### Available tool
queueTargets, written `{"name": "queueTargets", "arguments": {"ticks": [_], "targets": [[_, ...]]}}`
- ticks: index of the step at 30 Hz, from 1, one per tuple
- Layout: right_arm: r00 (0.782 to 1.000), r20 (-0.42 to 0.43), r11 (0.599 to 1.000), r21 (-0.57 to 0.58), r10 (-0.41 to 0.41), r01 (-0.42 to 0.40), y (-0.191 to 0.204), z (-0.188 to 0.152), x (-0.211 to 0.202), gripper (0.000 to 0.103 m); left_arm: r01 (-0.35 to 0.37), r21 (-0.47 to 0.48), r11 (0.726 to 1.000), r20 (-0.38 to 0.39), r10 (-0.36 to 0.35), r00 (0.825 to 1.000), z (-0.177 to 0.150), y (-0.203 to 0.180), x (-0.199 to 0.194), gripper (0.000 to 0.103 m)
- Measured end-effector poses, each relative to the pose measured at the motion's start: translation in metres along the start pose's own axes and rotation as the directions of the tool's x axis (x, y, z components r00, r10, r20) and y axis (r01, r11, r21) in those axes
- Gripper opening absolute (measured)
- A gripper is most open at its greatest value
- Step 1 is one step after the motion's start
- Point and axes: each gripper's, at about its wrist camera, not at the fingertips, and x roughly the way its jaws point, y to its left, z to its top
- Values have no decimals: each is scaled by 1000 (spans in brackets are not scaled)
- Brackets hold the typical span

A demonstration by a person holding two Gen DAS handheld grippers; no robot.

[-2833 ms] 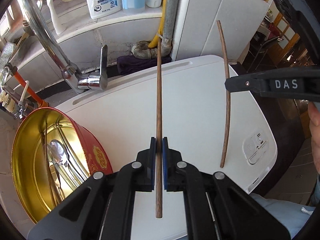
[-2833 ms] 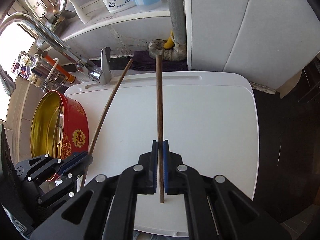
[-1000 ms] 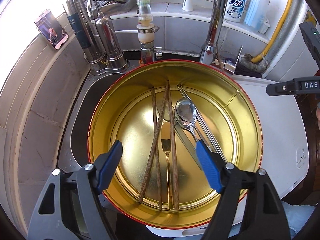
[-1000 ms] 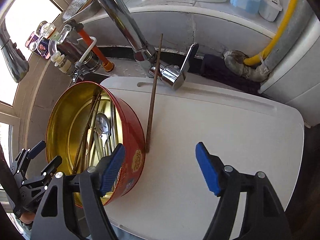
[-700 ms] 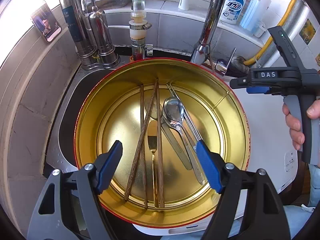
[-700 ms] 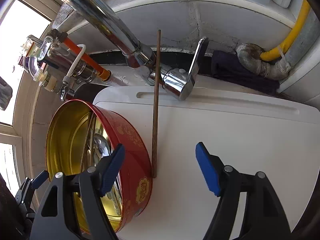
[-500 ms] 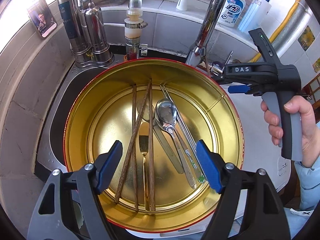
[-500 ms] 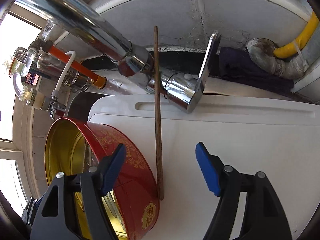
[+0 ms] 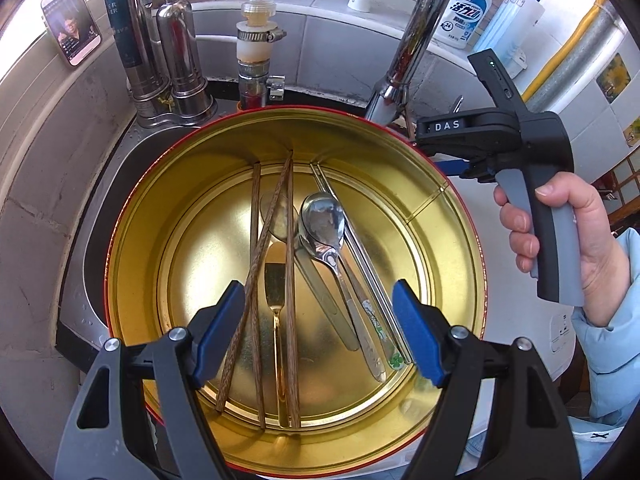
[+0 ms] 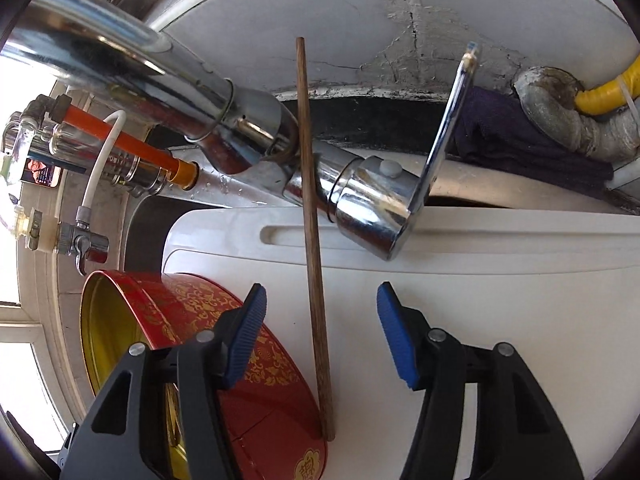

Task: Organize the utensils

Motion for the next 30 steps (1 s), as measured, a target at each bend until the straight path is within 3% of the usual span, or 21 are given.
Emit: {"name": "queueTargets", "arguments": {"ticks": [18,28,30], "targets": [[999,-20,999,-36,28,-29,14,18,14,53,109,78,991,9,-110,994,19,-68,24,75],[997,-44,997,-46,56,-58,15,23,24,47,127,41,991,-7,-127,992,26,-76,34,75],[997,-49,997,-48,62,-64,16,26,24,41,124,39,991,-10,-124,992,26,-76,35,75]]}}
